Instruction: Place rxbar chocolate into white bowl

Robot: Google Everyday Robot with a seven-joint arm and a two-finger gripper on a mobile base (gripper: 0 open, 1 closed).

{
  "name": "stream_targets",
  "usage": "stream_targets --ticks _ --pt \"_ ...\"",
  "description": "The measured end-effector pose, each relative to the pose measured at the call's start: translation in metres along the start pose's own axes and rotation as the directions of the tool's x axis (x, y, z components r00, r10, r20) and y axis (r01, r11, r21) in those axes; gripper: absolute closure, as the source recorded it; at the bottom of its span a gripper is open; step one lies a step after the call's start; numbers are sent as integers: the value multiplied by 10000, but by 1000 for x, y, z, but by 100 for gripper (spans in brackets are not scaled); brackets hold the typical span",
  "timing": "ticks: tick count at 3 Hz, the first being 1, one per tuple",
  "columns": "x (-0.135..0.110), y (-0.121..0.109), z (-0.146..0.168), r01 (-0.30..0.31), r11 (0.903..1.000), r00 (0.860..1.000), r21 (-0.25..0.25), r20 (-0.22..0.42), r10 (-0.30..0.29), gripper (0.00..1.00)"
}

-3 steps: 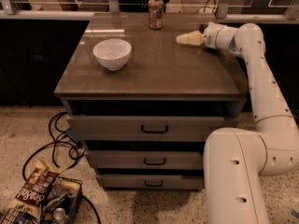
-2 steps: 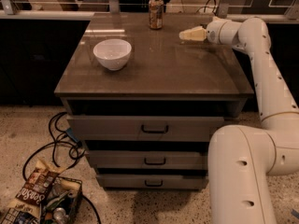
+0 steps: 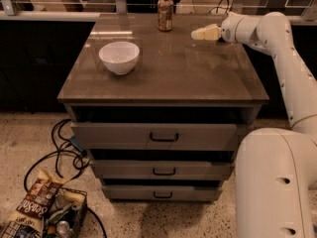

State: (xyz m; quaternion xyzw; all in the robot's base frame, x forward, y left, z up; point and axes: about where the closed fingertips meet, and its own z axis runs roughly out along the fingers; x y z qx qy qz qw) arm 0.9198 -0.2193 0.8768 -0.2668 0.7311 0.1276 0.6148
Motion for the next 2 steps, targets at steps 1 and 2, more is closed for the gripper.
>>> stream_targets --ticks 1,2 --pt "6 -10 -1 -463 9979 9987 463 -177 471 0" --pt "15 -35 -18 -1253 9721 9889 1983 -534 1384 0"
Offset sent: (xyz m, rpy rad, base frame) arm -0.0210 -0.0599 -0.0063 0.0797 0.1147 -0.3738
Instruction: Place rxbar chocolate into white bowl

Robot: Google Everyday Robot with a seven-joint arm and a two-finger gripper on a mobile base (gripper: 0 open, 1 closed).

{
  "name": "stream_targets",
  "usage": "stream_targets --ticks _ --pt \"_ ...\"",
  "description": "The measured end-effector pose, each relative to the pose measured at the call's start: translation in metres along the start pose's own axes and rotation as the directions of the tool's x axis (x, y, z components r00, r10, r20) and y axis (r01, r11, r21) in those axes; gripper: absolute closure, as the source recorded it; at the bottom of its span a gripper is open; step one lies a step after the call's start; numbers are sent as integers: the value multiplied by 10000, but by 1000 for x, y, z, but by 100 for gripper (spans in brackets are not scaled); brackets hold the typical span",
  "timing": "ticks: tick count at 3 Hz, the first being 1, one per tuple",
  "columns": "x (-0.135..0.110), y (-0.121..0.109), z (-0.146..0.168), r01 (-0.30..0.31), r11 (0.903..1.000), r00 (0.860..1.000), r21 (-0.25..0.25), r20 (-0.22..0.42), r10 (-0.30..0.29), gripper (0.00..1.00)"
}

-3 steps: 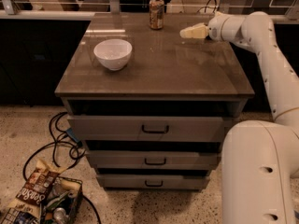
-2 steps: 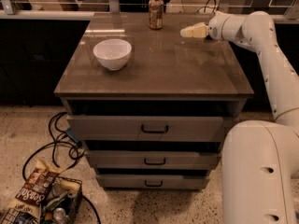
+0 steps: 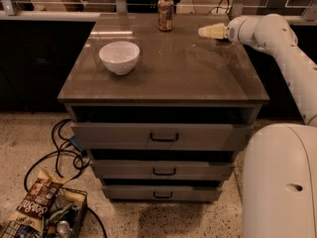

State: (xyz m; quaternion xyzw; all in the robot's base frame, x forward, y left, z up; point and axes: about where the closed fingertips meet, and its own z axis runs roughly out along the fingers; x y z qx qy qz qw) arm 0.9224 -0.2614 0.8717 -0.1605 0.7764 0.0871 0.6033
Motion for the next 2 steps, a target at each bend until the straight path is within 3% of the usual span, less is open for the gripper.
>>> stream_targets --ticks 1,2 --pt "17 -6 -4 -430 9953 9969 868 -623 485 0" --pt "17 -6 -4 -430 9953 9969 868 -623 485 0"
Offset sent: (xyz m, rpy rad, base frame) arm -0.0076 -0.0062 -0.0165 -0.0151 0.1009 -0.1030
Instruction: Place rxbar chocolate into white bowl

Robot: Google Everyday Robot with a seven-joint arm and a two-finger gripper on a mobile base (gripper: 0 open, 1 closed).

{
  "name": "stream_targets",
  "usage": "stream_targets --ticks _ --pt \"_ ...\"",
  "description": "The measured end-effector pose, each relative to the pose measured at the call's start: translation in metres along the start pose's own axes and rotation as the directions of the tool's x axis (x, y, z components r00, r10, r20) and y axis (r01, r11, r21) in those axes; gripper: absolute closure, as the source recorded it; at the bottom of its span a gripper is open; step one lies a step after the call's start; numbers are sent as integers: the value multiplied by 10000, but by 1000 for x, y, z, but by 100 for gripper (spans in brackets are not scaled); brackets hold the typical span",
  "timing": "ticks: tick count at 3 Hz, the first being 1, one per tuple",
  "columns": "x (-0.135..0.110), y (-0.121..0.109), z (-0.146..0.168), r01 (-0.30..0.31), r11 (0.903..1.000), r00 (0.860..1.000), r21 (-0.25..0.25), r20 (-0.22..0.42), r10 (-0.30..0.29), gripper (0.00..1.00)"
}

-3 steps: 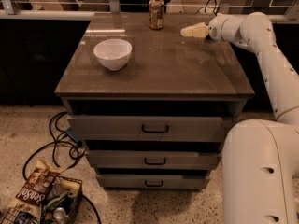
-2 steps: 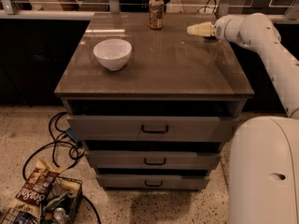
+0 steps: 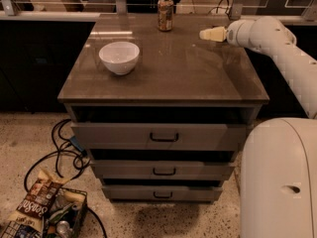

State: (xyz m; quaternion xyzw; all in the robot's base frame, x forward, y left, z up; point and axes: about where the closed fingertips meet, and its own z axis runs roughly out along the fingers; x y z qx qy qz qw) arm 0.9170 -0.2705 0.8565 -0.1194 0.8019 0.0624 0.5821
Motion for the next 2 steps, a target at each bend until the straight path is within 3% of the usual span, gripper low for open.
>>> stream_targets --ticks 2 --pt "1 17 28 133 9994 9994 -326 -305 -143 0"
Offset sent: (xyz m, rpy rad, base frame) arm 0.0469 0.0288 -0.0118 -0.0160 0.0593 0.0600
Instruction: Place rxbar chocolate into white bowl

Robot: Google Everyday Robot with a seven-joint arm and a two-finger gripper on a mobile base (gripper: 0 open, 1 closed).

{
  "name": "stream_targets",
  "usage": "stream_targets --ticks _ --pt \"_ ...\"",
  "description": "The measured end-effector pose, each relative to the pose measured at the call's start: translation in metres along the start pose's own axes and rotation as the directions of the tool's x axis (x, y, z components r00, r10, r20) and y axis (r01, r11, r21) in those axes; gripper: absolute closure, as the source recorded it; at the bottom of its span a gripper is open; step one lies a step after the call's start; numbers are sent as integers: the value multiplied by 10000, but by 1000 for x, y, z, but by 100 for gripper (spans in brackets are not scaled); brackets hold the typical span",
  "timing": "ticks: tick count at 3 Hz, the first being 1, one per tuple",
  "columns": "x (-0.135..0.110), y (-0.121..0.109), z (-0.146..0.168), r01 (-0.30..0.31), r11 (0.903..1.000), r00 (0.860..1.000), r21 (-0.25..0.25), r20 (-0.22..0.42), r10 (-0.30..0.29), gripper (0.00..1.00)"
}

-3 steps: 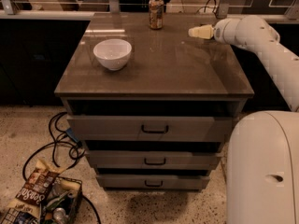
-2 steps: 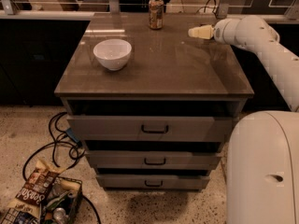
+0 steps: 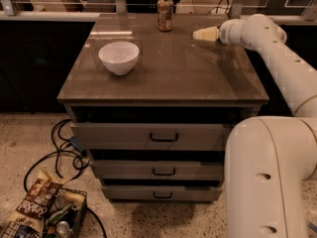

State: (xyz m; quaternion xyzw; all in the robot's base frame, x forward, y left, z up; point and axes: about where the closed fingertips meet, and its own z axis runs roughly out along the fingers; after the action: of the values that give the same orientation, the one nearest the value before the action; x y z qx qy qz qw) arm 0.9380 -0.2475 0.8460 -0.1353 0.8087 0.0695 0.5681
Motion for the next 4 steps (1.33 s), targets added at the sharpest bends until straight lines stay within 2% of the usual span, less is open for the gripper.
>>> stream_targets --ticks 1,4 --pt "-1 1 1 11 10000 10000 -14 21 -11 19" --pt "4 7 8 5 9999 10000 -111 -48 -6 88"
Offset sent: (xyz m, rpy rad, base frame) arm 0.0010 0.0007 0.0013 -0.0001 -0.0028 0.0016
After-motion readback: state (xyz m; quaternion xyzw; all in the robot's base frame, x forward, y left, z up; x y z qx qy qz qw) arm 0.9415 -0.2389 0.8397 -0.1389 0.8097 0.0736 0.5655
